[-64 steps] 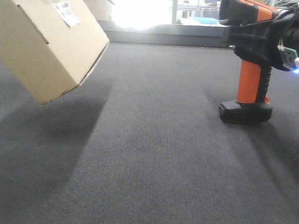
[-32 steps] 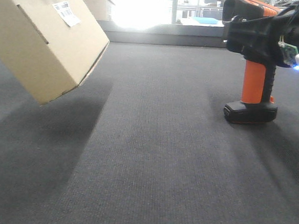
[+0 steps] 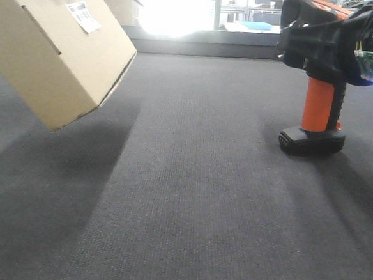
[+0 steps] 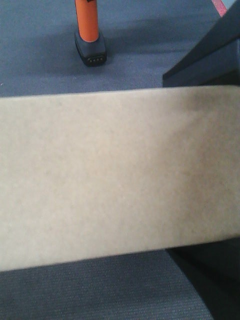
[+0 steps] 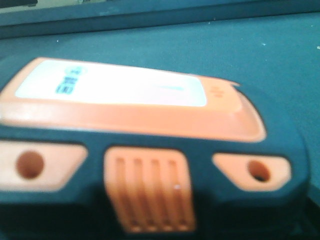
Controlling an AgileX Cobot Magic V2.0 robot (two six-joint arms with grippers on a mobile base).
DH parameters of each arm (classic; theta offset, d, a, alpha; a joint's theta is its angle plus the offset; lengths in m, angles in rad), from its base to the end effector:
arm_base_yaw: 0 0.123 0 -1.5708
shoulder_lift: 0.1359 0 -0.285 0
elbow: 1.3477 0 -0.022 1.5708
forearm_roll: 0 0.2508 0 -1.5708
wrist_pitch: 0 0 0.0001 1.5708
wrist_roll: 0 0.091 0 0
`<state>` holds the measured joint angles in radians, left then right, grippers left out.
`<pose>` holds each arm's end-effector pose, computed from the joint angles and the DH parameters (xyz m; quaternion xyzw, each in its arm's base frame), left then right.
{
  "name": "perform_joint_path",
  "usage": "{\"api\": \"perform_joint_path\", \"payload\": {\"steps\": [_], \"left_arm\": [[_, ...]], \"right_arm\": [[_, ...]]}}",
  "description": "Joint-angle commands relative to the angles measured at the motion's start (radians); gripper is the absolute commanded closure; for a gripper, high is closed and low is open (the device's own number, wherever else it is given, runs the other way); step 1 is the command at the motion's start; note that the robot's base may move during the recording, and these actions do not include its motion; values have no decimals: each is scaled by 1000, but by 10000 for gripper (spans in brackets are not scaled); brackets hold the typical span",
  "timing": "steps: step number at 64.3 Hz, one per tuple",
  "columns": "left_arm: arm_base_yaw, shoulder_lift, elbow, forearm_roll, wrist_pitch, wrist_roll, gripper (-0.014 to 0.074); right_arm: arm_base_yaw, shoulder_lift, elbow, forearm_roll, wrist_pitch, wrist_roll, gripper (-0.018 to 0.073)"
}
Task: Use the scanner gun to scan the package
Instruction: 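Lower the scanner gun back onto the belt and open the right gripper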
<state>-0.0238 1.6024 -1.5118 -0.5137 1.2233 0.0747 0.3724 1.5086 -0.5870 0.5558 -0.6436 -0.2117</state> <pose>0.3279 -0.0499 0.3505 0.0026 0.9539 -0.2458 0.1719 0.2796 0.0783 0.2133 0.0489 0.7892 0.0618 0.6091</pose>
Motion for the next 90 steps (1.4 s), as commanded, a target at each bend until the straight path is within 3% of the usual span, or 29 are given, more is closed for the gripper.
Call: {"api": "perform_joint_path", "payload": {"steps": [1,16,28,49,80,84,90], "left_arm": [[2,-14,-7,-19,-2,1,707],[2,-14,-7,-19,-2,1,707],[2,-14,-7,-19,-2,1,707],[2,-14,-7,-22,-2,1,707],[2,-14,-7,-22,-2,1,707],[2,-14,-7,-22,-2,1,707],[2,-14,-7,-22,-2,1,707]], "right_arm": [[-3,-9,2,-11,38,-9,51],[-3,-9,2,34,61,-106,51],[-3,-18,3,33,138,-111,51],[-32,-108,65,35,154,-112,51],[-40,-242,72,35,382,-112,52],[-40,-276,72,35,428,-112,70],[-40,-330,72,35,485,-112,171]]}}
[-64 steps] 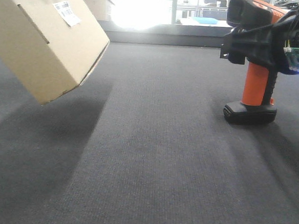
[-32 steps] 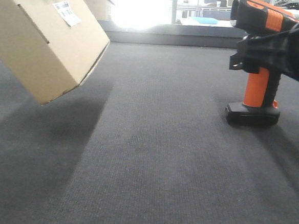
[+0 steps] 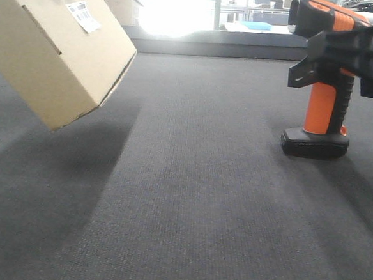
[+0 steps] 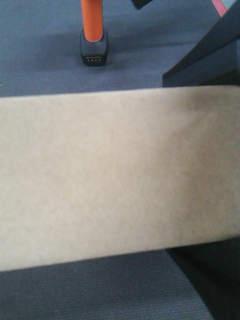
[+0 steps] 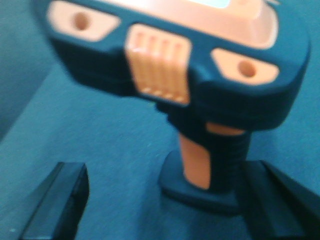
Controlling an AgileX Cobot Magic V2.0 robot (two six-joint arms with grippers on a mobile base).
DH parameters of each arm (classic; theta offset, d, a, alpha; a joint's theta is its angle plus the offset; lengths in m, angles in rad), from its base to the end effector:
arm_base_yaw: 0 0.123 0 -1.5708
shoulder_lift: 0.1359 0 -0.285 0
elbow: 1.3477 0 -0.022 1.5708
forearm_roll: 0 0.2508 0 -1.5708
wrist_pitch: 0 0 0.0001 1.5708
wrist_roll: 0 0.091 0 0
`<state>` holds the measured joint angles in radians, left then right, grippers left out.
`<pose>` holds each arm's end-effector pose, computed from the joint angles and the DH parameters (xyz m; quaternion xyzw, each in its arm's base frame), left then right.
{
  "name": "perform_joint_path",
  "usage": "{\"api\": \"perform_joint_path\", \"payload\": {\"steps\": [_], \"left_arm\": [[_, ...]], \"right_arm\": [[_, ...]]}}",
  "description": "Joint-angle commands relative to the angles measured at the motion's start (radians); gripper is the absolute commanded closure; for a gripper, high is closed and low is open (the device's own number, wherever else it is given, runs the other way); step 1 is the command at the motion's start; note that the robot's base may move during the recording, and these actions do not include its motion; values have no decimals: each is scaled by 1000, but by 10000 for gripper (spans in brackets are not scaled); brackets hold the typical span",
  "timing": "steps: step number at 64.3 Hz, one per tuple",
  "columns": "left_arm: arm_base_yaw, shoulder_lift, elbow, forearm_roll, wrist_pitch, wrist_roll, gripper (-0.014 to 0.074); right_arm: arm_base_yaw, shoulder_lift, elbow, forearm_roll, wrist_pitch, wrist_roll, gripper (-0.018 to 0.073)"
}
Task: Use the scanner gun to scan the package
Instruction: 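Lower the scanner gun back onto the belt and open the right gripper, then lower the box onto the belt with the left gripper and release it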
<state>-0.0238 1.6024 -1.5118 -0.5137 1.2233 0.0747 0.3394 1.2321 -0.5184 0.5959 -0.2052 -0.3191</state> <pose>0.3279 -0.0499 0.3505 0.0026 0.9539 -0.2458 0.1719 0.2296 0.0701 0.2331 -0.0004 0.8478 0.1113 0.5186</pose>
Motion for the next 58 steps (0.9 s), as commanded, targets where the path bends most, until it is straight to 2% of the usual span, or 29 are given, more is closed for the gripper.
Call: {"api": "perform_joint_path", "payload": {"steps": [1,9,15,19,29,39,45,53,58], "left_arm": [[2,-14,-7,-22,-2,1,707],[2,-14,-7,-22,-2,1,707],[2,-14,-7,-22,-2,1,707],[2,-14,-7,-19,-2,1,707],[2,-14,-7,11,-2,5,707],[2,-14,-14,88,-2,5,707],[0,-14,-36,159,-2,5,707],[-5,-14,-70,241,-2,5,707],[-21,-14,-85,323,-2,5,707]], "right_arm": [[-7,-64,3,-5,53,-5,193],[-7,-150,3,-13,107,-5,424],[-20,-226,3,-65,148,-5,630],[-35,-267,3,-91,172,-5,727],[-137,-363,3,-167,242,-5,722],[-258,-449,3,-320,323,-5,722],[-273,-469,3,-367,338,-5,722],[-274,-469,3,-362,332,-5,722],[-274,-477,3,-358,330,-5,722]]}}
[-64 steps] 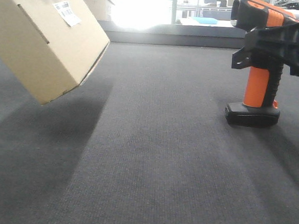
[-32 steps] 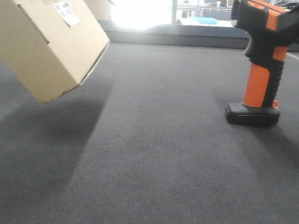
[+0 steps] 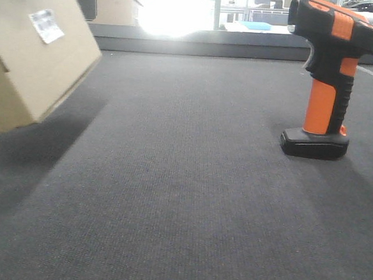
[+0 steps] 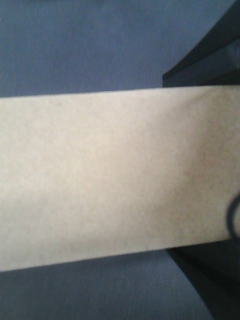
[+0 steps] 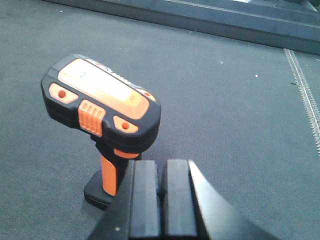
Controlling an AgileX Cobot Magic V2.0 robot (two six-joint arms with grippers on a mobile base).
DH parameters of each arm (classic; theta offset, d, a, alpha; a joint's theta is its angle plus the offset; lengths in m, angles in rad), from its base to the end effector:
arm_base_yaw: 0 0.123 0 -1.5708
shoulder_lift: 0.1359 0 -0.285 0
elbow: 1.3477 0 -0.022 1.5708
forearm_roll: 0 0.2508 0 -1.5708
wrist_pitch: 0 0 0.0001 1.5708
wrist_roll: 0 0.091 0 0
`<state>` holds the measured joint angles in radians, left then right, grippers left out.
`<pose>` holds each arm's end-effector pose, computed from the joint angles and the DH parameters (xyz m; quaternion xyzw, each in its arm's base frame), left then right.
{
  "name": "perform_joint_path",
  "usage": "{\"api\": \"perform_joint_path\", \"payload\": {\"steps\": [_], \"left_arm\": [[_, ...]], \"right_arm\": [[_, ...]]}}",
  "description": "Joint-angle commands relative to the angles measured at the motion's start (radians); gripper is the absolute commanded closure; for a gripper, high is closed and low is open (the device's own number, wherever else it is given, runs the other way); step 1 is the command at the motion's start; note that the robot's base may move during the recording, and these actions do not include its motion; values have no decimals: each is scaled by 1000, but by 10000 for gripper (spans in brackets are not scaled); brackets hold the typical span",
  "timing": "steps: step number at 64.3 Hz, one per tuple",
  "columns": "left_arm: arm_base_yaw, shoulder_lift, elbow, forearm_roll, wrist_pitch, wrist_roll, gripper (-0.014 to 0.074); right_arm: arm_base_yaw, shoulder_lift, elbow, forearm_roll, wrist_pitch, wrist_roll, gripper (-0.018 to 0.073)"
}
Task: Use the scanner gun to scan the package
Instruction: 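Lower the box onto the belt with the left gripper and release it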
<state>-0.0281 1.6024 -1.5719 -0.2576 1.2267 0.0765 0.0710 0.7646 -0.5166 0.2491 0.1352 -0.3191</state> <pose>0.3312 -0.0312 0.3592 0.0324 0.9715 -0.1223 0.2004 0.1605 0.0145 0.3016 -0.0673 0.7995 0.0130 0.5967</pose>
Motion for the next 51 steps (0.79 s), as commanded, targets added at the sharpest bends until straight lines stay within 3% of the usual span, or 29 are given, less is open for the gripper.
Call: {"api": "perform_joint_path", "payload": {"steps": [1,7,10,51], "left_arm": [[-21,-14,-26,85,-6,3,707],[-49,-9,-31,206,-6,-10,707],[-59,-4,-31,228,-6,-10,707],[-75,128,-31,267,-6,-116,706]], "right_arm": [[-6,-15,1,-11,-11,-5,722],[-6,-47,1,-11,-11,-5,722],[-6,-62,1,-11,-11,-5,722],[-6,-131,1,-11,33,-5,722]]}}
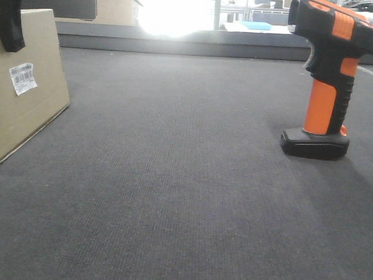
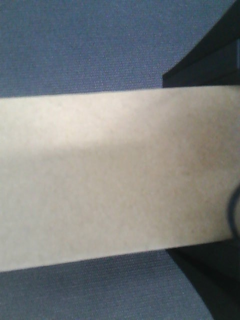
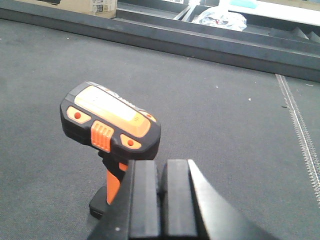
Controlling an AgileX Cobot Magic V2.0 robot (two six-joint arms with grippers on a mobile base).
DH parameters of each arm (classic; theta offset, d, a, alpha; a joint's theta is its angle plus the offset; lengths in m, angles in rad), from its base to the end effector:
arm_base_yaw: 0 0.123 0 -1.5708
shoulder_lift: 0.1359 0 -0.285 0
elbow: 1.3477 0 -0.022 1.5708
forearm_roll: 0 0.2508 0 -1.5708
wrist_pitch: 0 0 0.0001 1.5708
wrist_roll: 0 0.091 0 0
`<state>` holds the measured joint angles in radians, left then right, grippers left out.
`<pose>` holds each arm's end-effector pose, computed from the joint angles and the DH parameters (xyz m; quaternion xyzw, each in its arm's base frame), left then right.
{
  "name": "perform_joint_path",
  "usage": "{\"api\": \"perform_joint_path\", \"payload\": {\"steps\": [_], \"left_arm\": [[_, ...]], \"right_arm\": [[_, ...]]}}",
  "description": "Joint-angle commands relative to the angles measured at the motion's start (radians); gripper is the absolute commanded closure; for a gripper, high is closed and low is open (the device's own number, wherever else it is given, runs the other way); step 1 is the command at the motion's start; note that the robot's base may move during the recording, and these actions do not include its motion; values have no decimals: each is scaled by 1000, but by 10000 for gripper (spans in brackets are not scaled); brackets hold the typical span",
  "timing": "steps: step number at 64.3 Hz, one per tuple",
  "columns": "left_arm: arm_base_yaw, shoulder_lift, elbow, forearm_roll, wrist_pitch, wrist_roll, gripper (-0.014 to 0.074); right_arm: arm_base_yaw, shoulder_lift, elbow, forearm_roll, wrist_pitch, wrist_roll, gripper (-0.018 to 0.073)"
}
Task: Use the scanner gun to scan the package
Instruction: 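Lower the box onto the belt with the left gripper and release it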
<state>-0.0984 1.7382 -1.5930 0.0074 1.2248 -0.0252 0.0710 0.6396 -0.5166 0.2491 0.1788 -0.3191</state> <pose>0.3608 -0.0350 0.3151 0.0370 0.9890 -0.0052 0.1434 0.1362 0.0137 0.3166 -0.0700 0.7738 0.0162 0.6293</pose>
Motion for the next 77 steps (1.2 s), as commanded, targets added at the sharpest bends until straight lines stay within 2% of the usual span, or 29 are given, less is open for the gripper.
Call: {"api": "perform_joint_path", "payload": {"steps": [1,6,10,18,25,39,53,60,69,77], "left_arm": [[-4,-7,-10,2,-4,-17,705],[-4,-7,-10,2,-4,-19,653],[-4,-7,-10,2,-4,-19,563],[-4,-12,-10,2,-4,-19,284],[-4,-35,-11,7,-4,-19,-31],[-4,-131,-13,16,-4,-19,150],[-4,-293,63,50,-8,-8,391],[-4,-404,173,55,-114,-8,542],[-4,-578,355,55,-315,-8,701],[-4,-719,513,57,-487,-8,707]], "right_arm": [[-6,-6,1,-11,-11,-5,722],[-6,-6,1,-11,-11,-5,722],[-6,-6,1,-11,-11,-5,722],[-6,-6,1,-11,-11,-5,722],[-26,-6,1,-11,-11,21,722],[-99,-6,1,-11,-7,41,722],[-99,-6,1,-11,25,63,722],[-99,-11,14,-11,20,67,722],[-99,-69,57,13,-26,67,722],[-99,-147,107,13,-27,67,722]]}}
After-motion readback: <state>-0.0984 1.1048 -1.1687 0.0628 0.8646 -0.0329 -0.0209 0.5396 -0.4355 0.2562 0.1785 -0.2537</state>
